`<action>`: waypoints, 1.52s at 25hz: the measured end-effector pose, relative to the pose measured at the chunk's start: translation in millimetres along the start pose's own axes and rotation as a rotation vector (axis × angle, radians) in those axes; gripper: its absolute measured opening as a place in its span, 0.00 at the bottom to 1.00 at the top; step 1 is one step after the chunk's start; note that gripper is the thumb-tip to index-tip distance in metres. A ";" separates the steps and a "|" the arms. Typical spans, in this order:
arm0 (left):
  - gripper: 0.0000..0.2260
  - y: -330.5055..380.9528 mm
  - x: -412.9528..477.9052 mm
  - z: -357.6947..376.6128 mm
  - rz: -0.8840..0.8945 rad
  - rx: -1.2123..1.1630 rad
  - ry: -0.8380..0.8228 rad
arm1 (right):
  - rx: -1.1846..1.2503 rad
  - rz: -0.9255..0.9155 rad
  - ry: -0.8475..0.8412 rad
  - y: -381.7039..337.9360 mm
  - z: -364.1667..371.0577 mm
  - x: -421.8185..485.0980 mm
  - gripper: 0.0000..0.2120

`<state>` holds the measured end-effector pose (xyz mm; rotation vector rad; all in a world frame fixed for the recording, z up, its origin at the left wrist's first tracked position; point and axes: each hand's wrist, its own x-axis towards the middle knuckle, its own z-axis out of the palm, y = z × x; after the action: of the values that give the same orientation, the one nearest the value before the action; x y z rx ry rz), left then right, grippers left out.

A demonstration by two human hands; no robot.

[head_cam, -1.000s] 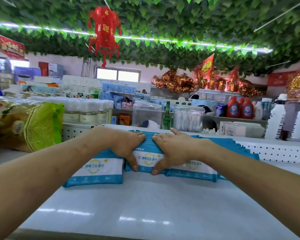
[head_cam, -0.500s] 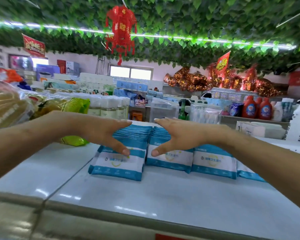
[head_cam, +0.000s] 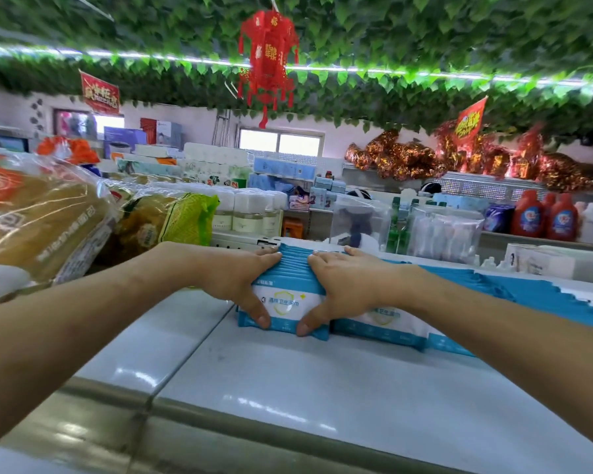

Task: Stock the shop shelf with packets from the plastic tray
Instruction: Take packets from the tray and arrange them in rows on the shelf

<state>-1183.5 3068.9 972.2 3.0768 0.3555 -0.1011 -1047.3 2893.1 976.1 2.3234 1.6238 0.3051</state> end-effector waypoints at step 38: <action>0.53 139.2 32.5 -14.7 0.252 0.153 0.168 | 0.164 0.263 -0.199 185.0 34.0 -157.7 0.68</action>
<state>-1119.1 2941.6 989.4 3.2586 -0.0393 0.1454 -927.5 2681.3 1008.4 2.5994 1.2946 -0.0085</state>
